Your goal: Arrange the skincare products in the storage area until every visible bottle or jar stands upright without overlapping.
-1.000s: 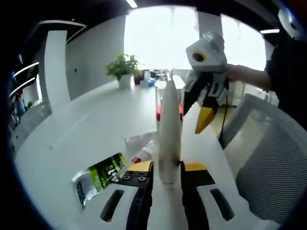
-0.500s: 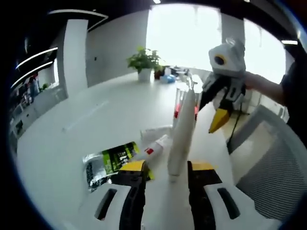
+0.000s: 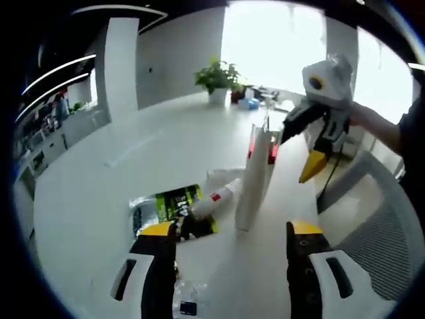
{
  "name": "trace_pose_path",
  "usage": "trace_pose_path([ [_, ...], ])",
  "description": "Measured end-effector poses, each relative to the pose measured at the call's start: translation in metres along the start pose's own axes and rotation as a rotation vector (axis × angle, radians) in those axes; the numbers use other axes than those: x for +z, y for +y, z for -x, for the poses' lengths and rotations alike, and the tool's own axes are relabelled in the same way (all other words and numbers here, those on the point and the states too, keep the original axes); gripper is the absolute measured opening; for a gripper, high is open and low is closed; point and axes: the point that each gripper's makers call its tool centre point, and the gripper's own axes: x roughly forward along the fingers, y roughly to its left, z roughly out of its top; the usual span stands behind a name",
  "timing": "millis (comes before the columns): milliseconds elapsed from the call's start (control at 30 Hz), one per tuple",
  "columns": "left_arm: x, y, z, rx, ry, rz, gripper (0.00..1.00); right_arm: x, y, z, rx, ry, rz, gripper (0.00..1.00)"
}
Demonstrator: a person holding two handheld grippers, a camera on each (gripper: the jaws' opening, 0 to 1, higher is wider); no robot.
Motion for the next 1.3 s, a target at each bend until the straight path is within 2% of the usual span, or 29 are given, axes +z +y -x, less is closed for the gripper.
trace_pose_path([
  [133, -0.003, -0.001, 0.004, 0.007, 0.023, 0.006, 0.84, 0.002, 0.001, 0.001, 0.001, -0.002, 0.005, 0.55],
  [200, -0.004, -0.001, 0.006, 0.009, 0.028, 0.005, 0.84, 0.004, 0.001, 0.002, -0.002, -0.005, 0.01, 0.56],
  [367, -0.006, 0.003, 0.012, 0.042, 0.031, 0.032, 0.95, 0.008, 0.002, 0.003, -0.005, -0.007, 0.021, 0.6],
  [467, -0.008, 0.004, 0.016, 0.058, 0.034, 0.037, 0.97, 0.009, 0.002, 0.004, -0.008, -0.006, 0.026, 0.64],
  [600, -0.009, 0.007, 0.025, 0.073, 0.023, 0.084, 0.97, 0.01, 0.001, 0.005, -0.014, -0.007, 0.027, 0.7],
  [667, -0.012, 0.01, 0.028, 0.101, 0.038, 0.081, 0.97, 0.011, 0.001, 0.006, -0.016, -0.007, 0.03, 0.7],
  [767, -0.013, 0.008, 0.033, 0.099, 0.052, 0.09, 0.97, 0.014, 0.002, 0.008, -0.014, -0.018, 0.034, 0.74],
  [900, -0.011, 0.006, 0.042, 0.129, 0.047, 0.088, 0.97, 0.017, 0.002, 0.01, -0.026, -0.022, 0.042, 0.82],
  [1033, -0.013, 0.003, 0.046, 0.133, 0.051, 0.086, 0.97, 0.018, 0.003, 0.01, -0.025, -0.022, 0.054, 0.85],
  [1100, -0.009, 0.005, 0.051, 0.159, 0.042, 0.05, 0.96, 0.019, 0.004, 0.011, -0.022, -0.024, 0.055, 0.86],
  [1200, -0.01, -0.003, 0.054, 0.134, 0.053, 0.07, 0.97, 0.018, 0.004, 0.011, -0.017, -0.019, 0.064, 0.89],
  [1300, -0.008, 0.001, 0.06, 0.171, 0.039, 0.064, 0.97, 0.016, 0.004, 0.011, -0.023, -0.007, 0.063, 0.93],
])
